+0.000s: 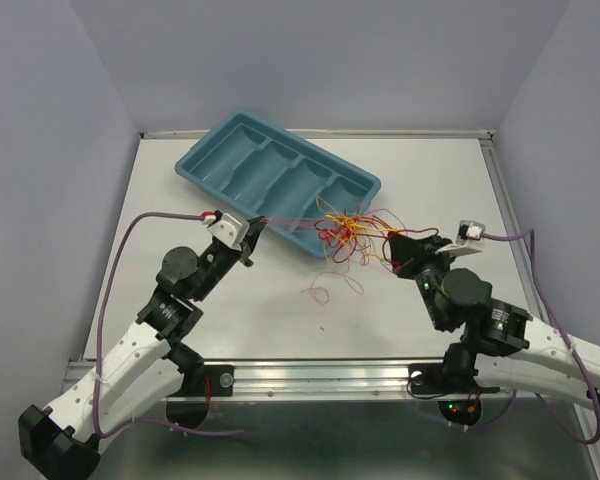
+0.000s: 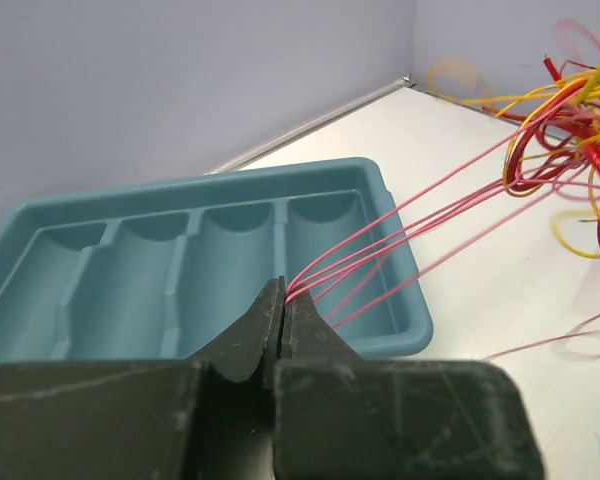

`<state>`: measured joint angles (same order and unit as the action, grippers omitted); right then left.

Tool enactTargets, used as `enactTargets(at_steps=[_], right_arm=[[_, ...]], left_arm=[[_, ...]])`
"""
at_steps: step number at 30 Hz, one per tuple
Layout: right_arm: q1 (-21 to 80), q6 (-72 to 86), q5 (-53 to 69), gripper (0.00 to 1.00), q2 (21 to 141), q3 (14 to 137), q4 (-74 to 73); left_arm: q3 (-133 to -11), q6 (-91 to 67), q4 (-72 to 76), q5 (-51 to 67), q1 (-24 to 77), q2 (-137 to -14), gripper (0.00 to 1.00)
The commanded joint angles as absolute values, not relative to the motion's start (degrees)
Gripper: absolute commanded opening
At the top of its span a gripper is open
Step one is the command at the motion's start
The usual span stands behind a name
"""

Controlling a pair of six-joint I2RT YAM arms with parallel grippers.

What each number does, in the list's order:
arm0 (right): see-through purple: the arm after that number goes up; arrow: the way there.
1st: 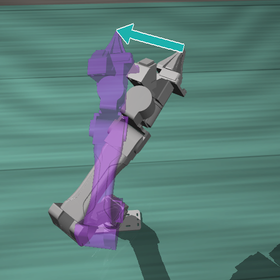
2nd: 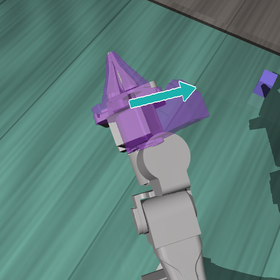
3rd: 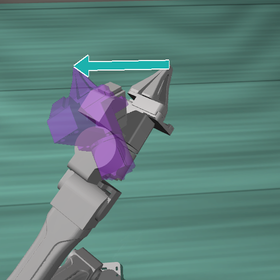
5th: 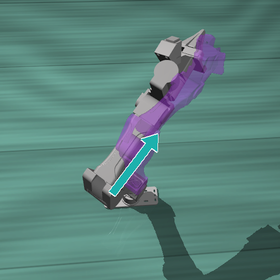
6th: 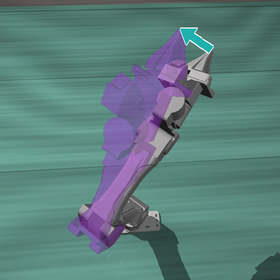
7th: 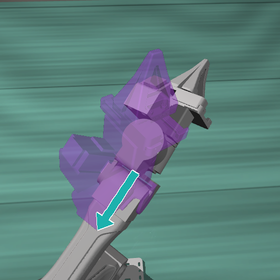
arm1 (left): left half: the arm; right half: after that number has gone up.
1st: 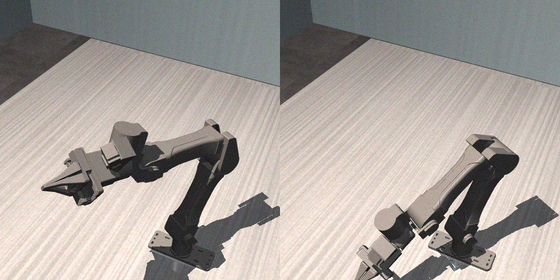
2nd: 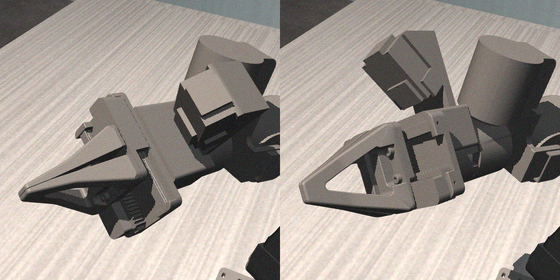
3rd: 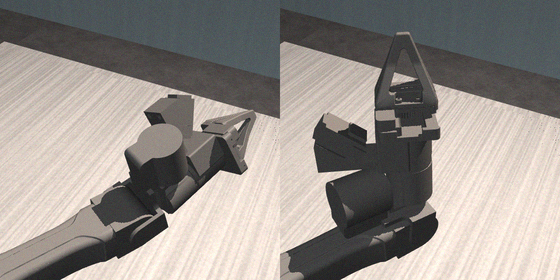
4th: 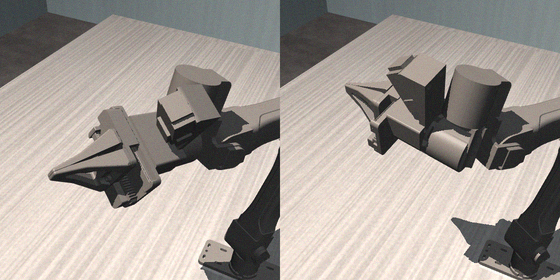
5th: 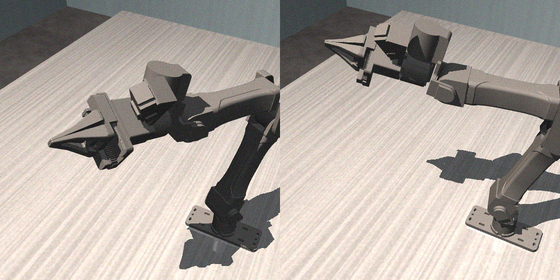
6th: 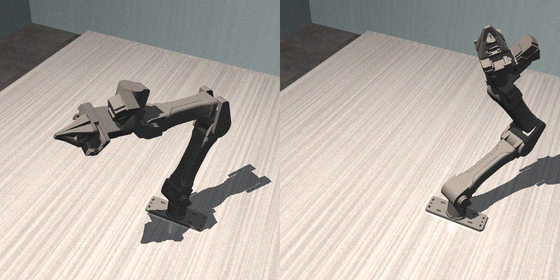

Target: Untangle the cables

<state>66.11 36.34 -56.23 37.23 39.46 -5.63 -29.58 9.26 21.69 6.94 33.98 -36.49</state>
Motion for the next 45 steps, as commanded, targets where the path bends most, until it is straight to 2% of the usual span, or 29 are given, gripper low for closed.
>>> enactTargets(at_steps=[1, 9, 12, 14, 15, 18, 27, 30, 32, 35, 36, 38, 40, 45], right_arm=[[64.51, 34.19, -77.61, 0.01, 30.96, 38.15, -14.76], [64.51, 34.71, -77.17, 0.01, 23.66, 37.97, -16.78], [64.51, 34.63, -77.52, 0.12, 19.27, 37.71, -17.57], [64.51, 34.54, -77.78, 0.11, 17.41, 37.62, -17.84], [64.51, 34.45, -78.13, 0.03, 16.1, 37.62, -18.28], [64.51, 35.93, -80.06, 0.01, 14.6, 38.67, -21.34], [64.51, 39.81, -81.31, 0.01, 2.12, 39.64, -26.98], [64.51, 39.73, -79.63, 0.02, 3.5, 39.46, -26.98], [64.51, 39.2, -77.97, 0.11, 7.18, 40.86, -26.98], [64.51, 38.32, -74.8, 0.61, 16.24, 42.97, -27.07], [64.51, 37.8, -72.79, 0.76, 20.7, 43.59, -27.07], [64.51, 37.62, -70.24, 0.84, 24.24, 45.08, -27.16], [64.51, 33.61, -65.6, 0.98, 29.32, 45.61, -25.42], [64.51, 25.5, -53.99, 1.0, 38.57, 47.99, -21.46]], left_arm=[[-31.55, 12.57, 26.81, -11.33, 30.85, -36.9, 0.0], [-32.17, 12.48, 27.07, -16.42, 29.01, -37.54, 0.0], [-32.17, 12.48, 27.33, -17.22, 26.82, -36.21, 0.0], [-32.17, 12.57, 27.25, -17.05, 25.93, -34.98, 0.0], [-31.91, 12.83, 27.42, -16.53, 25.32, -34.46, 0.0], [-31.9, 13.09, 27.77, -18.27, 24.96, -34.54, 0.0], [-32.08, 12.74, 27.77, -19.51, 23.64, -33.4, 0.0], [-32.34, 12.83, 27.86, -19.69, 23.2, -32.7, 0.0], [-31.99, 13.01, 27.69, -18.99, 23.2, -31.73, 0.0], [-30.86, 14.15, 26.9, -11.54, 23.12, -28.92, 0.0], [-30.41, 15.19, 26.37, -4.03, 23.12, -26.91, 0.0], [-29.97, 15.64, 24.19, 4.7, 23.12, -24.97, 0.0], [-30.41, 16.08, 22.25, 14.47, 23.2, -22.86, 0.0], [-31.99, 16.52, 19.16, 25.64, 23.2, -21.36, 0.0]])
